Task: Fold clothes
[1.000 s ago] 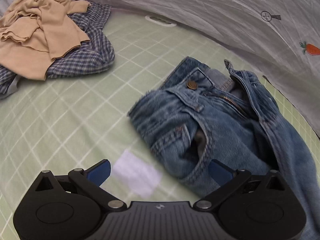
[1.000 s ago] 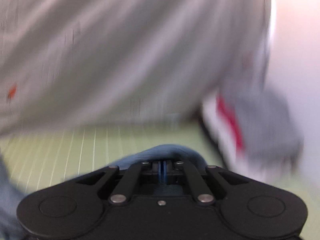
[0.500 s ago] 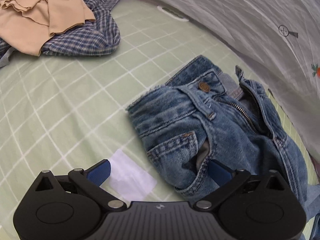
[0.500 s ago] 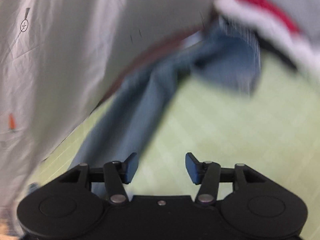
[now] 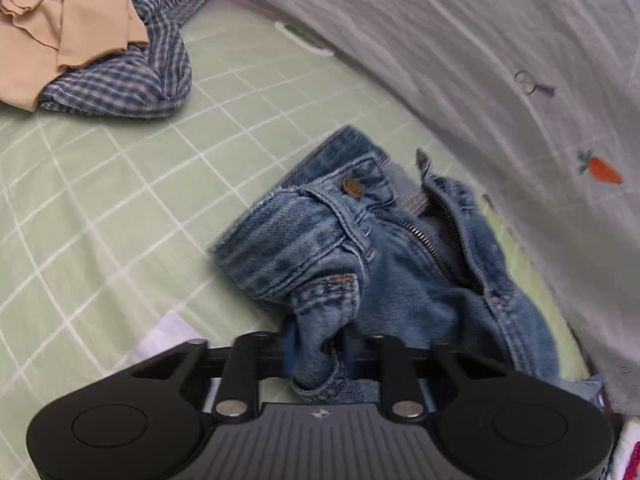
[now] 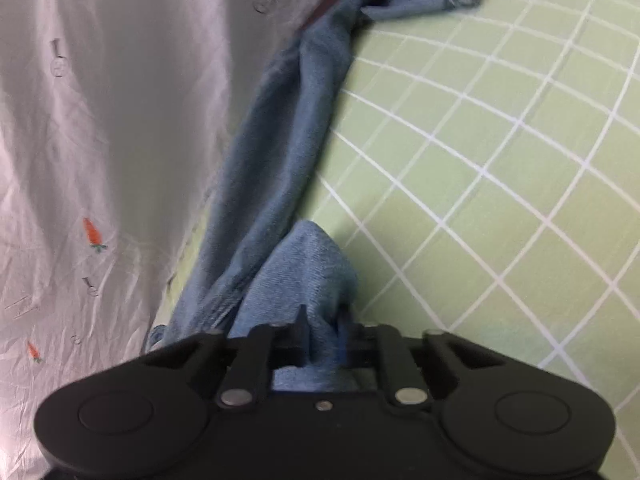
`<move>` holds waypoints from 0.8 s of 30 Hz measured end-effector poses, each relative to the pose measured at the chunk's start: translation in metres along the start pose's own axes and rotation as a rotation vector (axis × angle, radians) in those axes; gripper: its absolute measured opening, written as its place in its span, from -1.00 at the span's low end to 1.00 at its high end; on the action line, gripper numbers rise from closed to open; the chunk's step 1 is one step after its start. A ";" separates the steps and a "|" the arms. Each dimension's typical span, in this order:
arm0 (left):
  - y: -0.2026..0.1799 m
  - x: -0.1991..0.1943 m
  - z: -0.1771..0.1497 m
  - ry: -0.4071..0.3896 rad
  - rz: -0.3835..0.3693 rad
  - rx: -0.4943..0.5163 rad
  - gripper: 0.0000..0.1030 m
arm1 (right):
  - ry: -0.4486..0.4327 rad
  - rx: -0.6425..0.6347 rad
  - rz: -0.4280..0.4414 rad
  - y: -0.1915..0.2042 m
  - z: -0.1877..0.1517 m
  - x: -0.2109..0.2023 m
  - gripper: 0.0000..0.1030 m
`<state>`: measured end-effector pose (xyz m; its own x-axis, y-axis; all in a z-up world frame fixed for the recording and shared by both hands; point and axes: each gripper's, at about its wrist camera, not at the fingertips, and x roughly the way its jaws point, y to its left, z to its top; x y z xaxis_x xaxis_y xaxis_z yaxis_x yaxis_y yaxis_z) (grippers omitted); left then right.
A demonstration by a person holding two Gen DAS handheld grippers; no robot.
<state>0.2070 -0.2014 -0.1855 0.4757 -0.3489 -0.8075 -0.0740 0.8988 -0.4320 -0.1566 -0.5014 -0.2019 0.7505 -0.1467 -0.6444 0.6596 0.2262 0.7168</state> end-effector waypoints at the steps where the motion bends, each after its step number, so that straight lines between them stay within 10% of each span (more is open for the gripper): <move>1: 0.002 -0.006 -0.002 -0.010 -0.006 -0.001 -0.69 | -0.012 -0.016 0.009 0.003 -0.002 -0.006 -0.81; 17: -0.002 -0.164 -0.003 -0.330 -0.151 0.150 -0.82 | -0.343 -0.372 0.287 0.118 0.023 -0.164 -0.89; 20: 0.000 -0.165 -0.001 -0.325 -0.144 0.144 -0.75 | -0.393 -0.460 0.224 0.145 0.040 -0.131 -0.85; 22: 0.007 -0.144 -0.002 -0.266 -0.113 0.107 -0.66 | -0.340 -0.494 0.081 0.150 0.051 -0.082 -0.09; 24: 0.013 -0.124 -0.003 -0.208 -0.082 0.071 -0.56 | -0.263 -0.487 -0.085 0.146 0.056 -0.040 0.03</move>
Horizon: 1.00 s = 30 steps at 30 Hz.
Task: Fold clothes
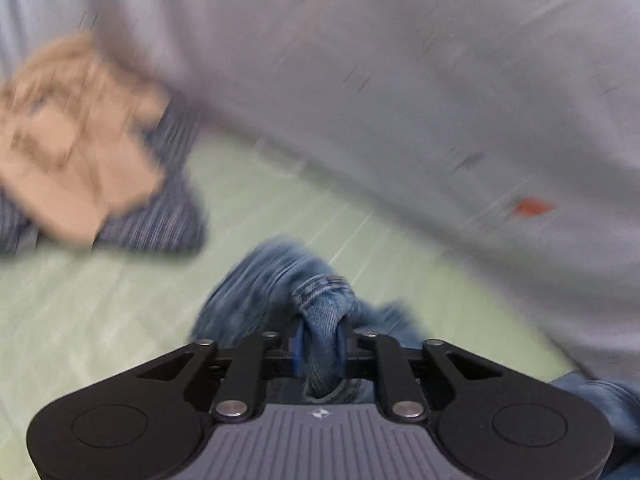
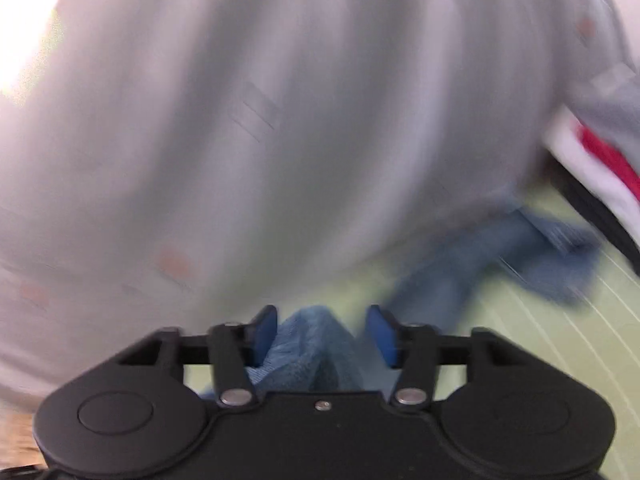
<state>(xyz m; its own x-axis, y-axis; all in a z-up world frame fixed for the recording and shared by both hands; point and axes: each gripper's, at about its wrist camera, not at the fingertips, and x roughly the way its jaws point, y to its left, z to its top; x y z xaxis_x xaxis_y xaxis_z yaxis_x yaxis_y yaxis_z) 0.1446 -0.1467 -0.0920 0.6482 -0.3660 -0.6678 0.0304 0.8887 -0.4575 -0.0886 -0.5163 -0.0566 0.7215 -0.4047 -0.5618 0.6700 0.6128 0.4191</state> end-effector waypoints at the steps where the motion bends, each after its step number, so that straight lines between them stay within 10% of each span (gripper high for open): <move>1: 0.004 0.009 -0.003 0.029 0.016 -0.018 -0.49 | 0.046 0.002 -0.059 -0.001 -0.006 0.014 0.05; 4: 0.017 0.033 -0.012 0.111 0.065 -0.066 -0.21 | 0.065 -0.004 -0.136 -0.009 -0.041 0.010 0.74; 14: 0.050 0.038 -0.050 0.259 0.056 -0.198 0.10 | 0.313 0.016 -0.083 -0.023 -0.129 0.020 0.73; 30: 0.029 0.059 -0.061 0.301 0.142 -0.051 0.31 | 0.351 0.024 -0.021 -0.036 -0.147 0.022 -0.85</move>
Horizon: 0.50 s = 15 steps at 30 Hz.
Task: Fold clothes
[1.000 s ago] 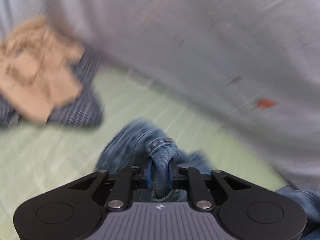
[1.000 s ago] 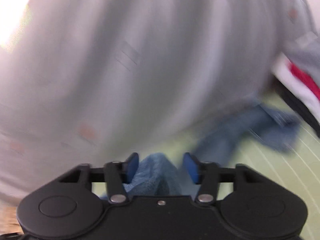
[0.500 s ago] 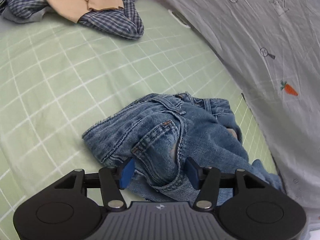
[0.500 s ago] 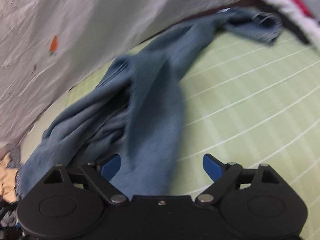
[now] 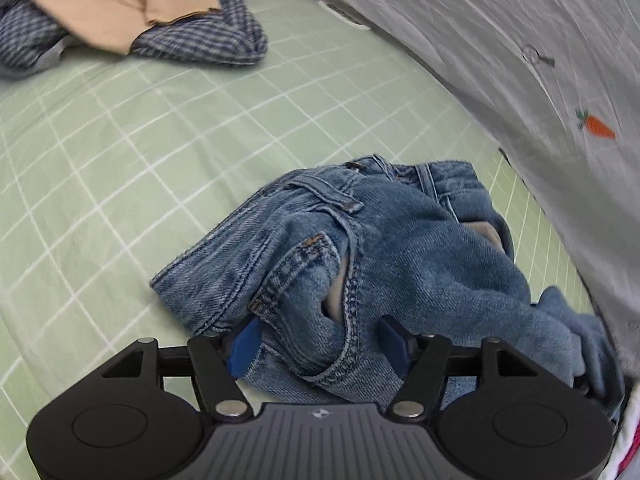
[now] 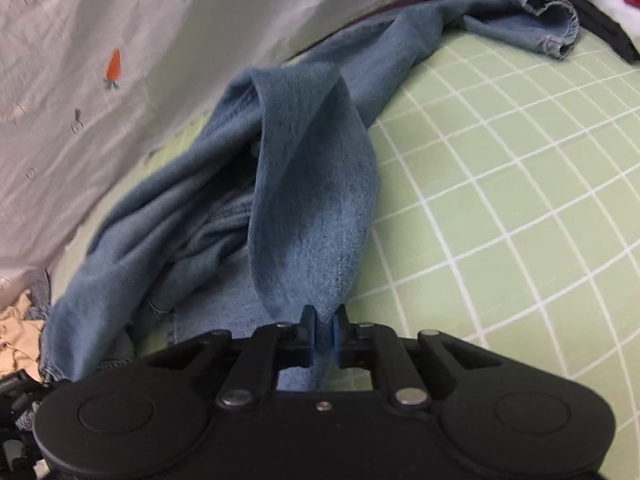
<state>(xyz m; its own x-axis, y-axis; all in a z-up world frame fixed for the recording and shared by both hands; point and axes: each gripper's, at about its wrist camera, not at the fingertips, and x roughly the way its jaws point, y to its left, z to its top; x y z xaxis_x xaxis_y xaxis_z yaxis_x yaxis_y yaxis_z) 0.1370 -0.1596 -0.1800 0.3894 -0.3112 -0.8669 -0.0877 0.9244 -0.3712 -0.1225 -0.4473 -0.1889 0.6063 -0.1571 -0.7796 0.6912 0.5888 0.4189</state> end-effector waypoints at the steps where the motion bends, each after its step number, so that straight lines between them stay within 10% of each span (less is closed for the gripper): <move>1: 0.000 0.001 0.001 0.004 0.000 0.005 0.31 | -0.021 -0.002 -0.005 -0.001 0.001 -0.007 -0.87; 6: -0.001 0.004 0.008 0.033 -0.003 0.041 0.31 | -0.232 -0.060 -0.104 -0.006 0.031 -0.092 -0.88; 15: -0.011 0.010 0.009 0.020 0.040 0.077 0.37 | -0.447 -0.359 -0.487 -0.003 0.119 -0.097 -0.69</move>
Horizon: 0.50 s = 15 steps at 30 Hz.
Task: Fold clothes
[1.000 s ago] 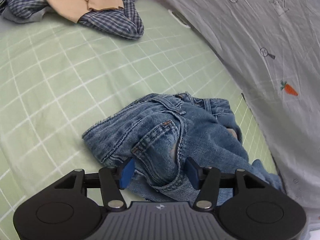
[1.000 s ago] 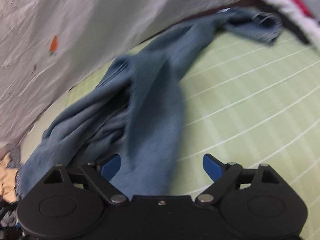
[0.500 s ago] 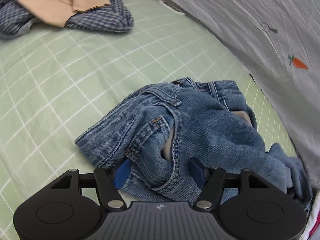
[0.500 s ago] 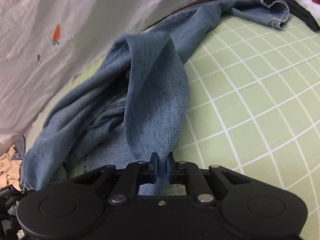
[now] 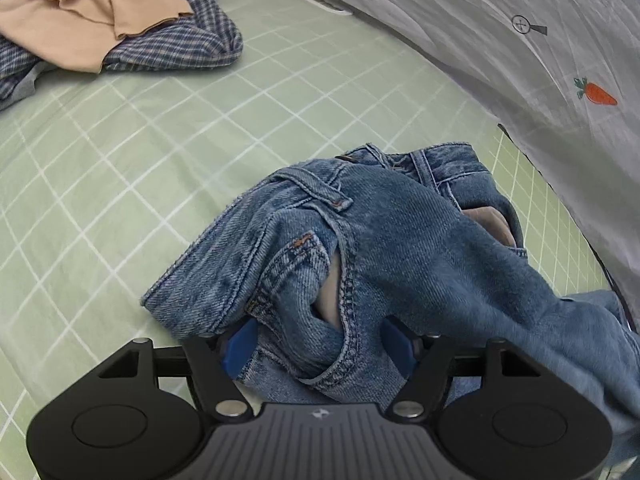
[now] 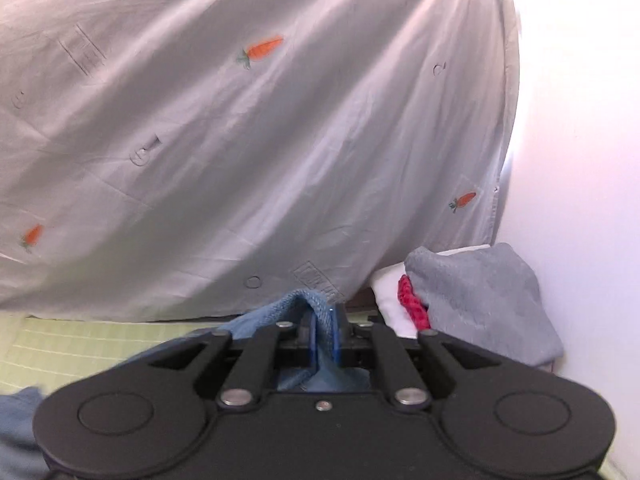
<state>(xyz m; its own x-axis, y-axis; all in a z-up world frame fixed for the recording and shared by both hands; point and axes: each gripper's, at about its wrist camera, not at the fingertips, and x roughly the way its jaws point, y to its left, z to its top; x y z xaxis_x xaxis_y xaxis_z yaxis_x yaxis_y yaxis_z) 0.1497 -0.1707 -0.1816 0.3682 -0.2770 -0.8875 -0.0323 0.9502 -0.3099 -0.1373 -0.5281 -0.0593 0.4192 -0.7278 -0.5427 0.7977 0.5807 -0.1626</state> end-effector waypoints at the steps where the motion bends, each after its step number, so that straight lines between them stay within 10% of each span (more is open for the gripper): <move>1: 0.002 -0.001 0.000 -0.004 -0.003 -0.003 0.37 | -0.025 -0.037 -0.039 -0.002 0.009 0.004 -0.46; 5: 0.013 -0.015 -0.006 -0.031 -0.019 -0.054 0.37 | 0.054 -0.046 -0.031 0.007 -0.007 0.027 -0.26; 7: 0.022 -0.026 -0.011 -0.050 -0.025 -0.092 0.37 | 0.102 0.069 0.034 0.006 -0.030 0.025 0.34; 15: 0.066 -0.038 -0.036 0.005 -0.154 -0.294 0.35 | 0.297 0.227 0.094 0.006 -0.124 0.003 0.98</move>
<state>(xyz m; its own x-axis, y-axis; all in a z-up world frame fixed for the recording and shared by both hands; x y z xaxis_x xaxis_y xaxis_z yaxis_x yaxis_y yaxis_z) 0.1006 -0.1029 -0.1804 0.3846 -0.4159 -0.8241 -0.2434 0.8155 -0.5251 -0.1849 -0.4821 -0.1641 0.3779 -0.5184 -0.7672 0.8513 0.5203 0.0677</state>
